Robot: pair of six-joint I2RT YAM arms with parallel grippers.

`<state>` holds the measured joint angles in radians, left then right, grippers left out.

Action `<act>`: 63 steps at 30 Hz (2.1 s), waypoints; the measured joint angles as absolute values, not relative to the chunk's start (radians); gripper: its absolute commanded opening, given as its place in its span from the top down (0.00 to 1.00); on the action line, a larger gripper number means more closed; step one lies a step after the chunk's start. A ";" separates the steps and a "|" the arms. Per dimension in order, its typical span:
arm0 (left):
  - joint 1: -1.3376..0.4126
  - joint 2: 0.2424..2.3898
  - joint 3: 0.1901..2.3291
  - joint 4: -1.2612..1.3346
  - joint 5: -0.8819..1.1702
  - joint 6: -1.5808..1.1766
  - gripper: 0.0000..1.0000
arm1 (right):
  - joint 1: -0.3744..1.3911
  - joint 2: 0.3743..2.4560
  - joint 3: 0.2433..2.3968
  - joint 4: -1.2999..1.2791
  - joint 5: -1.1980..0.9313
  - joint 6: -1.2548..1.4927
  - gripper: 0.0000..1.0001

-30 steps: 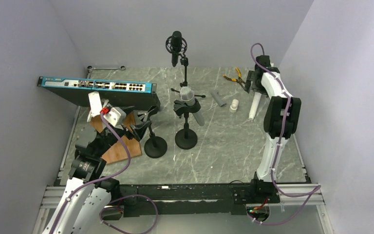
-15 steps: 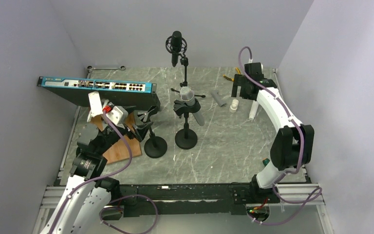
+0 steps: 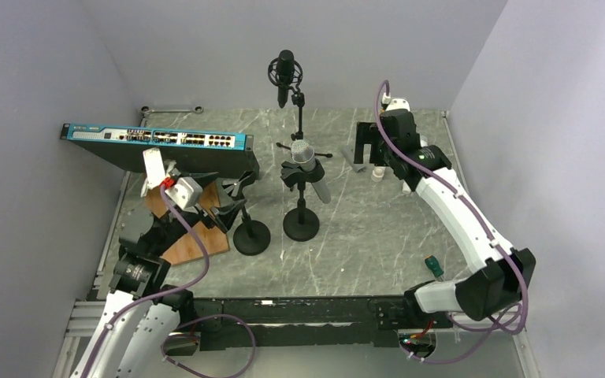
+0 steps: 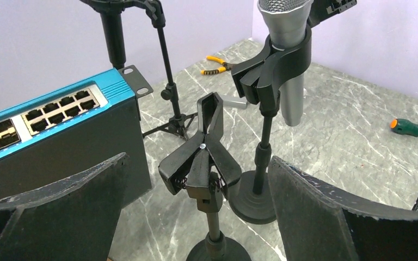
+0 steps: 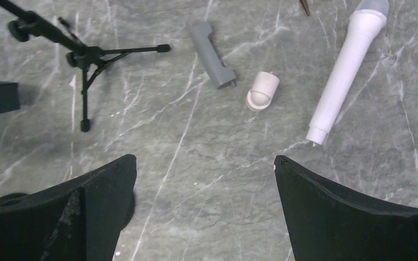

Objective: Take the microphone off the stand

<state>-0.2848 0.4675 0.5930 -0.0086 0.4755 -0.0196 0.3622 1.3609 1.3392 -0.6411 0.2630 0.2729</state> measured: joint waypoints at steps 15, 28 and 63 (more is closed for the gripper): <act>-0.285 0.643 0.998 0.193 0.701 -0.191 0.01 | 0.418 0.978 1.246 -0.513 -0.026 0.296 0.00; -0.349 0.848 0.914 0.278 0.754 -0.179 0.01 | 0.686 1.042 1.275 -0.360 -0.164 0.329 0.00; -0.476 0.755 0.825 0.219 0.574 -0.036 0.04 | 1.151 1.448 1.470 -0.354 0.943 0.009 0.71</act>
<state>-0.4755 0.7547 0.8246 0.2192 0.5739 -0.0360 1.1511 1.4475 1.4704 -0.3542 0.9432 0.0086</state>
